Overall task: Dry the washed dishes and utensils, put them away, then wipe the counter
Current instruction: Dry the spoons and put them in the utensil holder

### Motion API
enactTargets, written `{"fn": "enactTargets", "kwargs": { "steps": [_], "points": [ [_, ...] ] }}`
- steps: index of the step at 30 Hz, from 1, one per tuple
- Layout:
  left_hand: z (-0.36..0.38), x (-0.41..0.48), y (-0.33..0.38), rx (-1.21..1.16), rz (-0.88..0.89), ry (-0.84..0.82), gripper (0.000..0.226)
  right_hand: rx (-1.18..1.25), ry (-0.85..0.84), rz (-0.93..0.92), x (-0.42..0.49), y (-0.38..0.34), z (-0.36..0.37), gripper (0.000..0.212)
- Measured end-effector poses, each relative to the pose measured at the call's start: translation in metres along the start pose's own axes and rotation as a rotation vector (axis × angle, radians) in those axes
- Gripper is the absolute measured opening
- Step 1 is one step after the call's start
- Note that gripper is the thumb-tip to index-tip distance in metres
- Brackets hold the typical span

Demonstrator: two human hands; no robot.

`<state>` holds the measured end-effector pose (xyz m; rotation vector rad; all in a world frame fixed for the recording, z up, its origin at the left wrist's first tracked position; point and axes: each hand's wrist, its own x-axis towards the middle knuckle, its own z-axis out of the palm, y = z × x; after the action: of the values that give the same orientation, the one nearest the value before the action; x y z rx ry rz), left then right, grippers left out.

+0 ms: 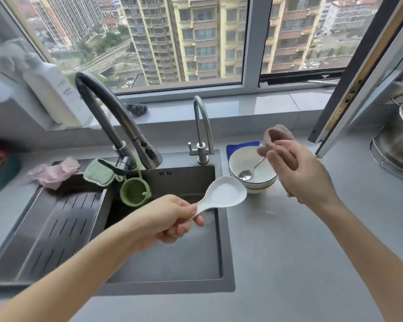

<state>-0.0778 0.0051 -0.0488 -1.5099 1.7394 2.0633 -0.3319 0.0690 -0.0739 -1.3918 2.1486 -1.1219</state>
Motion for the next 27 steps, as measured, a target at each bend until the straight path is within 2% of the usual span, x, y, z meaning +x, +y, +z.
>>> {"fn": "enactTargets", "kwargs": {
  "steps": [2, 4, 6, 9, 13, 15, 17, 18, 20, 24, 27],
  "points": [
    [-0.005, -0.003, -0.008, 0.016, -0.017, 0.016, 0.035, -0.181, -0.050, -0.243, -0.024, -0.023, 0.017, 0.043],
    [-0.008, -0.006, -0.015, 0.043, -0.003, 0.049, 0.033, -0.251, -0.110, -0.522, -0.051, -0.046, 0.054, 0.038],
    [-0.014, -0.011, -0.027, 0.103, 0.021, 0.106, 0.030, -0.301, -0.103, -0.658, -0.066, -0.057, 0.095, 0.031],
    [-0.034, -0.026, -0.052, 0.118, 0.027, 0.141, 0.035, -0.265, -0.129, -0.551, -0.060, -0.061, 0.132, 0.034],
    [-0.072, -0.055, -0.081, 0.113, -0.005, 0.099, 0.035, -0.481, -0.214, -0.434, -0.051, -0.061, 0.162, 0.042],
    [-0.093, -0.068, -0.093, 0.128, 0.006, 0.083, 0.035, -0.382, -0.411, -0.338, -0.054, -0.074, 0.171, 0.042],
    [-0.113, -0.077, -0.103, 0.168, 0.048, 0.087, 0.037, -0.047, -0.704, -0.225, -0.059, -0.098, 0.180, 0.026],
    [-0.123, -0.081, -0.107, 0.189, 0.067, 0.090, 0.037, 0.065, -0.810, -0.188, -0.061, -0.111, 0.186, 0.029],
    [-0.141, -0.088, -0.116, 0.227, 0.086, 0.075, 0.038, 0.104, -0.921, -0.144, -0.066, -0.127, 0.200, 0.036],
    [-0.169, -0.096, -0.138, 0.305, 0.074, 0.040, 0.040, 0.094, -0.859, -0.062, -0.088, -0.143, 0.235, 0.024],
    [-0.187, -0.098, -0.150, 0.305, 0.093, 0.097, 0.038, 0.177, -0.610, -0.058, -0.095, -0.154, 0.255, 0.010]
  ]
}}
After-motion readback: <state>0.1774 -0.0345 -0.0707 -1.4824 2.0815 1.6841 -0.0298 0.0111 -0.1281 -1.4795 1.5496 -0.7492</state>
